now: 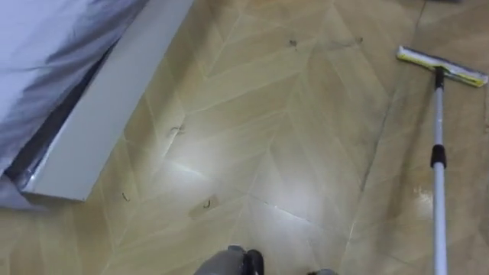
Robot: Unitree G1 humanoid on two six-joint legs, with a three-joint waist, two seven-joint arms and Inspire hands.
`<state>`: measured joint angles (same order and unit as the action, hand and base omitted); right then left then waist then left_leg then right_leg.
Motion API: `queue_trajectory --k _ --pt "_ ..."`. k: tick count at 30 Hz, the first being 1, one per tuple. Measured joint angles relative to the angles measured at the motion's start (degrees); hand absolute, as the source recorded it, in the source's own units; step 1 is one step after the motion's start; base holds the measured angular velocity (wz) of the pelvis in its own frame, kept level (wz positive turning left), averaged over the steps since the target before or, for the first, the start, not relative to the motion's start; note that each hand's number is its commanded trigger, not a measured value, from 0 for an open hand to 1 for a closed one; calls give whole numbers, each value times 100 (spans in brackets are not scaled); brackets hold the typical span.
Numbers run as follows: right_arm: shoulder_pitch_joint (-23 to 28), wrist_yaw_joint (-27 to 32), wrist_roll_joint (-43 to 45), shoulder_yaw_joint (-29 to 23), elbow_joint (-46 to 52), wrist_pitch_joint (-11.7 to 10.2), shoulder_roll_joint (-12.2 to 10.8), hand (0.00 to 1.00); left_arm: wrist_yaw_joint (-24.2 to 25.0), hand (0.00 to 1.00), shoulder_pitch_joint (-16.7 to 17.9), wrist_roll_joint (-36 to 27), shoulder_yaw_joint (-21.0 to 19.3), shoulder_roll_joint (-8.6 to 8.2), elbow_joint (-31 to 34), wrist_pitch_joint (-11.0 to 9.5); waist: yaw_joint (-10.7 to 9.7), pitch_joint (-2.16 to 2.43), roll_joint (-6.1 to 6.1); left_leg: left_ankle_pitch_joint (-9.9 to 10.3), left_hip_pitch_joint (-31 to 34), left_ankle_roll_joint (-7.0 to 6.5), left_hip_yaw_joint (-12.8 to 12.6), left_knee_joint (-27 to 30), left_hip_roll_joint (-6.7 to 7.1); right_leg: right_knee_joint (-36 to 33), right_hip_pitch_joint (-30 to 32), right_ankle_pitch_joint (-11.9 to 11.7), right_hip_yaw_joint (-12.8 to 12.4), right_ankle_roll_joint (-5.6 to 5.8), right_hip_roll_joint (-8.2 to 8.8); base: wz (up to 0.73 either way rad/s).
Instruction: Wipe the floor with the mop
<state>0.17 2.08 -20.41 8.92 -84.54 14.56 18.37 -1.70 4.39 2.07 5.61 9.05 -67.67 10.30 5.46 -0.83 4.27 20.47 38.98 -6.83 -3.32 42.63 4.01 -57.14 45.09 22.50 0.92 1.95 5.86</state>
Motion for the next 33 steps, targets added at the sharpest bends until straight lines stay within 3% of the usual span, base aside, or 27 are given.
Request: queue_trajectory --k 1,2,3,4,6,10,11,13,15,16,17,18,19,20,21,22,25,27,29,31,33 --pt "43 22 57 -4 -11 3 -45 100 -27 0 21 2 -3 -6 -2 1 -44 12 33 6 -52 19 51 -40 12 338 41 -26 6 -17 5 -81" --pt "138 46 117 -8 -10 20 -139 100 -66 0 66 2 -18 0 -4 14 -86 26 37 66 -127 113 190 -64 61 1042 56 -223 20 -23 5 -64" --pt "212 62 221 -13 0 104 -240 100 -118 0 72 0 -20 6 -11 66 -165 -7 -10 187 -170 185 214 -10 77 1327 0 -624 114 -38 25 -45" --pt "219 80 283 -72 26 191 -315 100 -134 0 75 -2 -15 -7 -12 79 -220 29 46 249 -183 261 201 84 21 1294 -64 -681 251 -165 24 -10" --pt "117 52 301 -115 24 336 -360 100 -127 0 68 -26 5 -8 -10 79 -221 34 76 300 -216 351 134 223 -62 1225 -162 -575 373 -259 -5 14" --pt "-567 39 299 -143 -55 546 -185 100 -111 0 112 -24 42 -9 5 260 -106 -16 -44 372 -241 474 119 571 -138 888 -229 -240 467 -392 73 22" --pt "-849 51 298 -144 -51 547 -59 100 -112 0 112 -31 56 2 12 315 -69 -39 -80 377 -162 485 120 766 -151 740 -229 -123 529 -456 106 40" --pt "-1395 44 289 -140 49 471 190 100 -114 0 133 -30 137 49 12 348 58 -83 -215 368 -83 500 86 981 -195 569 -211 10 501 -471 61 30" --pt "-1720 3 212 -122 140 339 295 100 -111 0 219 -27 133 98 17 349 168 -75 -290 304 31 595 102 1110 -265 631 -232 -31 380 -557 -128 17" --pt "-1801 -65 122 -128 273 229 312 100 -85 0 287 -18 137 113 79 359 172 -66 -294 294 176 636 128 975 -212 754 -322 -59 290 -574 -254 48" --pt "-1806 -100 64 -148 312 194 348 100 -50 0 299 -12 137 123 115 358 176 -69 -303 271 256 626 118 785 -139 823 -375 -71 226 -570 -303 72" --pt "-1779 -163 5 -236 322 173 374 100 45 0 314 -21 136 137 130 350 251 -59 -354 123 348 562 112 252 24 995 -492 -104 58 -542 -401 51" --pt "-1745 -235 -18 -318 311 171 311 100 152 0 323 -14 130 139 144 347 320 -30 -370 -220 324 439 165 -139 176 1158 -625 -116 -136 -466 -502 29" --pt "-1724 -270 -19 -354 306 162 263 100 222 0 378 -11 123 137 121 348 317 -18 -376 -330 253 336 155 -242 166 1235 -688 -122 -230 -424 -582 0" --pt "-1573 -390 -100 -335 295 139 227 100 348 0 409 -11 114 129 71 422 307 -20 -367 -481 97 140 -25 -333 23 1323 -825 -148 -257 -372 -633 -6" --pt "-1322 -463 -196 -294 237 137 241 100 388 0 437 -6 112 119 51 465 312 -19 -368 -451 -11 50 -399 -279 -169 1206 -885 -103 -221 -346 -549 0" --pt "-737 -414 -126 -83 125 140 256 100 410 0 329 225 71 9 37 416 298 -22 -321 -200 -177 -88 -648 -160 -167 647 -768 -96 -215 -232 -389 -12" --pt "-161 -368 -78 123 123 194 134 100 465 0 224 222 11 -14 50 312 204 42 -216 0 -179 -174 -748 -24 -175 183 -499 -214 -183 -44 -321 -41" --pt "124 -314 9 151 96 224 -28 100 455 0 223 207 16 -67 69 278 126 76 -139 77 -198 -213 -725 23 -146 141 -385 -218 -191 -21 -285 -70" --pt "203 -215 60 209 -30 228 -258 100 390 0 227 202 3 -171 72 290 102 41 -99 121 -213 -147 -386 23 -13 857 -346 -245 -211 -30 -287 -117" --pt "233 -153 252 217 -27 236 -438 100 292 0 231 203 -1 -227 70 324 -49 -13 -78 174 -256 -62 -174 23 40 1116 -496 -293 -59 -159 -271 -58"
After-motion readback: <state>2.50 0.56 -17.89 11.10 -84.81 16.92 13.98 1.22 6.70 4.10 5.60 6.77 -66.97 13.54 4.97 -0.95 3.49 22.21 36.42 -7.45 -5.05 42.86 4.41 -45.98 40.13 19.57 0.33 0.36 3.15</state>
